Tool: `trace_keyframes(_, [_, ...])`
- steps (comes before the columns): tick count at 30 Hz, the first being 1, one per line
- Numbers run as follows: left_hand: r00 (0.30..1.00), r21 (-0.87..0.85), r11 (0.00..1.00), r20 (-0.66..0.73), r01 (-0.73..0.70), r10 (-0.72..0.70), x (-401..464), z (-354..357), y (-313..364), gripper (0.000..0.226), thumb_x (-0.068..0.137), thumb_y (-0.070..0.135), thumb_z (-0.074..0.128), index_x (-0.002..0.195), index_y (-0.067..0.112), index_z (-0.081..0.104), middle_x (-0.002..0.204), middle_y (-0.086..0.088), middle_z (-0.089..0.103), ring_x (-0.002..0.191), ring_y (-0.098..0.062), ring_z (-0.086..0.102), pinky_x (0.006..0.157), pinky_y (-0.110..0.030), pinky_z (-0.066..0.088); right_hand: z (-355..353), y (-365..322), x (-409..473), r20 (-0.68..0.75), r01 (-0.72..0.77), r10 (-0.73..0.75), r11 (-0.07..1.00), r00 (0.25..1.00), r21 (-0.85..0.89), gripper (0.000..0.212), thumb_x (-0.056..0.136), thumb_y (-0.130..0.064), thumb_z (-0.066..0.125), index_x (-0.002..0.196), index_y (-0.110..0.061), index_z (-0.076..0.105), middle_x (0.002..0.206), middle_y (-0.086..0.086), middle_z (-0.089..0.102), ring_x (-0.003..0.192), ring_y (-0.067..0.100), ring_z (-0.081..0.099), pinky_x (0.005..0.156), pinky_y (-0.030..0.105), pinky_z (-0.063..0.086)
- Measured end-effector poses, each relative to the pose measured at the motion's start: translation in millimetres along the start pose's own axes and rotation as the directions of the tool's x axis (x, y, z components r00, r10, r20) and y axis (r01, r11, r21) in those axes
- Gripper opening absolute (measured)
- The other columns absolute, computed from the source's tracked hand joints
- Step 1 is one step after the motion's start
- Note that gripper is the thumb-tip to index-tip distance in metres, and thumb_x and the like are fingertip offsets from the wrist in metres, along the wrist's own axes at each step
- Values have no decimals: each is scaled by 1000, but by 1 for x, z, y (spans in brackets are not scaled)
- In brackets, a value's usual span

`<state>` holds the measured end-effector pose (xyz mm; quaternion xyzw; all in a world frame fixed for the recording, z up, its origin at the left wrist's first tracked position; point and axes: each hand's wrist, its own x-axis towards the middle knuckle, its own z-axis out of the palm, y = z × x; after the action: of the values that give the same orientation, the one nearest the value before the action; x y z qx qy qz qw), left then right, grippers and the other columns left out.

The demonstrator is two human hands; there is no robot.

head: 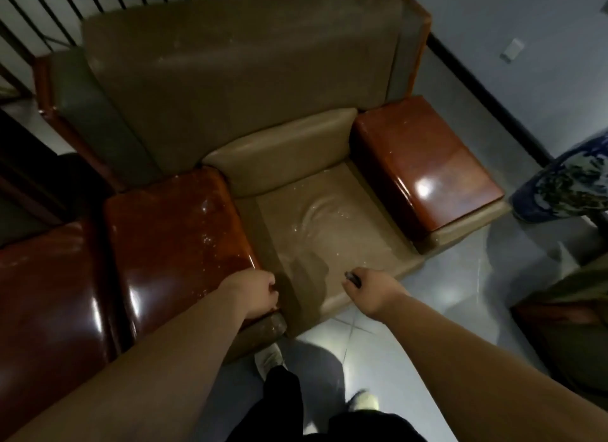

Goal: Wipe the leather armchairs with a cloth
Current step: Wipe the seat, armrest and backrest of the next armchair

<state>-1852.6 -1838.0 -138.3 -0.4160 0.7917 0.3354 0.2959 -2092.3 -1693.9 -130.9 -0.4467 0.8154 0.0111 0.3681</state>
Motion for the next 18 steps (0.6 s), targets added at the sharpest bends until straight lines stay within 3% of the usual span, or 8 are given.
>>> trace_keyframes(5, [999, -56, 997, 2, 49, -49, 34, 24, -17, 29, 105, 44, 52, 126, 29, 65, 123, 3, 67, 111, -17, 62, 103, -42, 52, 22, -3, 56, 76, 43, -41, 998, 996, -34, 36, 104, -58, 42, 87, -31, 60, 82, -2, 65, 75, 16, 63, 67, 33, 49])
trace_keyframes(9, [993, -194, 975, -18, 110, -116, 64, 48, -25, 29, 104, 45, 54, 125, 28, 65, 118, 4, 67, 105, -15, 63, 97, -40, 54, 43, 0, 109, 110, 104, -96, 993, 989, -64, 42, 105, -51, 42, 88, -18, 61, 83, 10, 64, 74, 21, 60, 70, 35, 46])
trace_keyframes(13, [977, -207, 966, -112, 154, -180, 93, 76, -33, 48, 103, 46, 55, 147, 25, 54, 141, 1, 57, 128, -20, 55, 108, -44, 51, 73, 6, 157, 169, 198, -173, 970, 970, -144, 40, 105, -51, 42, 83, -20, 55, 80, 8, 62, 77, 26, 60, 75, 39, 49])
trace_keyframes(16, [963, -57, 990, -229, 132, -142, 118, 99, -42, 61, 104, 46, 50, 159, 23, 40, 165, -2, 35, 153, -24, 32, 125, -46, 33, 104, 13, 192, 175, 234, -199, 949, 964, -210, 46, 101, -63, 36, 111, -28, 64, 95, 4, 68, 87, 27, 65, 83, 44, 57])
trace_keyframes(18, [954, 38, 993, -285, 110, -95, 138, 112, -52, 64, 105, 50, 45, 162, 23, 35, 172, -4, 24, 159, -25, 19, 131, -45, 17, 123, 19, 214, 110, 241, -220, 936, 969, -257, 53, 103, -64, 32, 139, -31, 52, 113, 4, 67, 92, 27, 65, 78, 40, 57])
